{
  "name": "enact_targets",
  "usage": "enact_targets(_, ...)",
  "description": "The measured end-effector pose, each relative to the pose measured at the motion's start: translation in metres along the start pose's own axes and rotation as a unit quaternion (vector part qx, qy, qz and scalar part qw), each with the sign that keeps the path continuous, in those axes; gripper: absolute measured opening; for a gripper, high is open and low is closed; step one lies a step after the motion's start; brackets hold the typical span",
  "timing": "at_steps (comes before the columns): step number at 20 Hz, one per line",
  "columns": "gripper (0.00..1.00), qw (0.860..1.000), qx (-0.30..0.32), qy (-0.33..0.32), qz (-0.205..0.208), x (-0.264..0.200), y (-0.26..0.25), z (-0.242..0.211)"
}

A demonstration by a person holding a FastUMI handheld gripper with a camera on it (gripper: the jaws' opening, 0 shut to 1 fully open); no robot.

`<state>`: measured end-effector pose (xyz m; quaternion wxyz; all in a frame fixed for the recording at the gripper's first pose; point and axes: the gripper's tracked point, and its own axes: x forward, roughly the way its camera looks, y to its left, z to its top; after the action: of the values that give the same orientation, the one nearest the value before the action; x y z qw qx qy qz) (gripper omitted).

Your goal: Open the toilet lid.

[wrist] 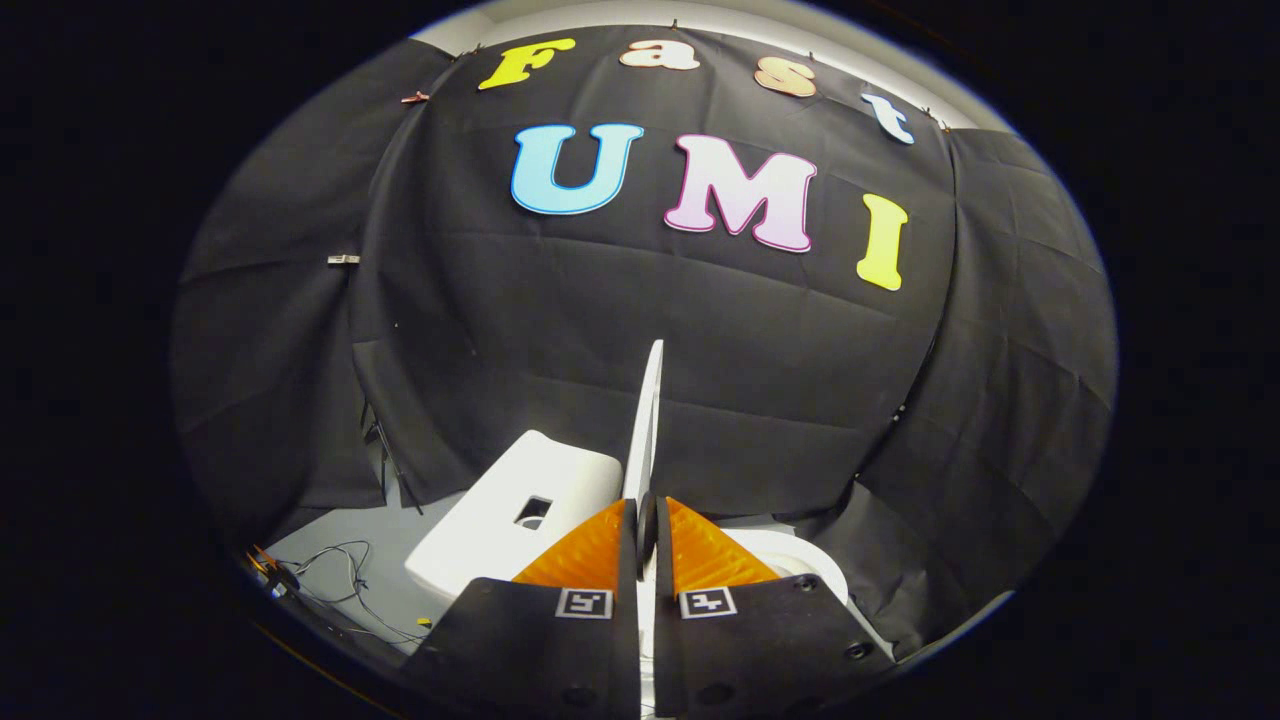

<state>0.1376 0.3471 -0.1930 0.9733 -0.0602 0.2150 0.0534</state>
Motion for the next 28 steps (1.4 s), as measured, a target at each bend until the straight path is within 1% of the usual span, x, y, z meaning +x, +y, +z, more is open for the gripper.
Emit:
enact_targets(5, 0.10, 1.000, -0.024, 0.000, 0.014, -0.001, 0.033, -0.001)
enact_targets(8, 0.11, 0.999, -0.039, 0.003, 0.012, -0.004, 0.038, -0.002)
enact_targets(10, 0.23, 0.999, -0.041, -0.007, 0.021, -0.011, 0.041, -0.003)
enact_targets(11, 0.34, 0.999, -0.043, -0.006, 0.023, -0.016, 0.042, -0.006)
enact_targets(13, 0.50, 0.999, -0.044, -0.008, 0.027, -0.019, 0.042, -0.009)
enact_targets(16, 0.87, 0.998, -0.036, -0.003, 0.050, -0.022, 0.047, -0.013)
enact_targets(17, 0.99, 0.998, -0.032, -0.002, 0.050, -0.024, 0.046, -0.012)
enact_targets(23, 0.99, 0.997, -0.014, -0.029, 0.071, -0.045, 0.039, 0.014)
enact_targets(28, 0.99, 0.995, 0.011, -0.049, 0.090, -0.070, 0.020, 0.036)
